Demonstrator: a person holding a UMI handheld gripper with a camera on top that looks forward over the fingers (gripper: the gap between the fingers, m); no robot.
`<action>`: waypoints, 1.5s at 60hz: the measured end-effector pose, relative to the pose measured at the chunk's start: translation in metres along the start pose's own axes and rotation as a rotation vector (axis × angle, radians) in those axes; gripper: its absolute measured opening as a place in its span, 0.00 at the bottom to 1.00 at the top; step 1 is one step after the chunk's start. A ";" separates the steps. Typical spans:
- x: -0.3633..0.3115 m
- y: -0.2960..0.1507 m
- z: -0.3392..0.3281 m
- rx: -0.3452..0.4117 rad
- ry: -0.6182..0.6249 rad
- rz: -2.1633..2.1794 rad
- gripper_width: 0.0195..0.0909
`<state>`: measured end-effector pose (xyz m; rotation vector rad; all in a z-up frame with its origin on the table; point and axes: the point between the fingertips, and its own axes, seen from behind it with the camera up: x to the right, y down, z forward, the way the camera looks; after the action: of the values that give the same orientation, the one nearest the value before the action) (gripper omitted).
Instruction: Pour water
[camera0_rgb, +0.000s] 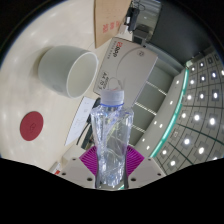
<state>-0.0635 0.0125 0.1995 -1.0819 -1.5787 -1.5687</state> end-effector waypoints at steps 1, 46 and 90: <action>0.001 0.001 0.000 0.000 -0.006 0.029 0.17; -0.062 -0.006 -0.023 0.148 -0.545 1.824 0.18; -0.121 -0.017 -0.049 -0.002 -0.640 1.902 0.92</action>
<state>-0.0298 -0.0477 0.0877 -2.0996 -0.1978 0.1223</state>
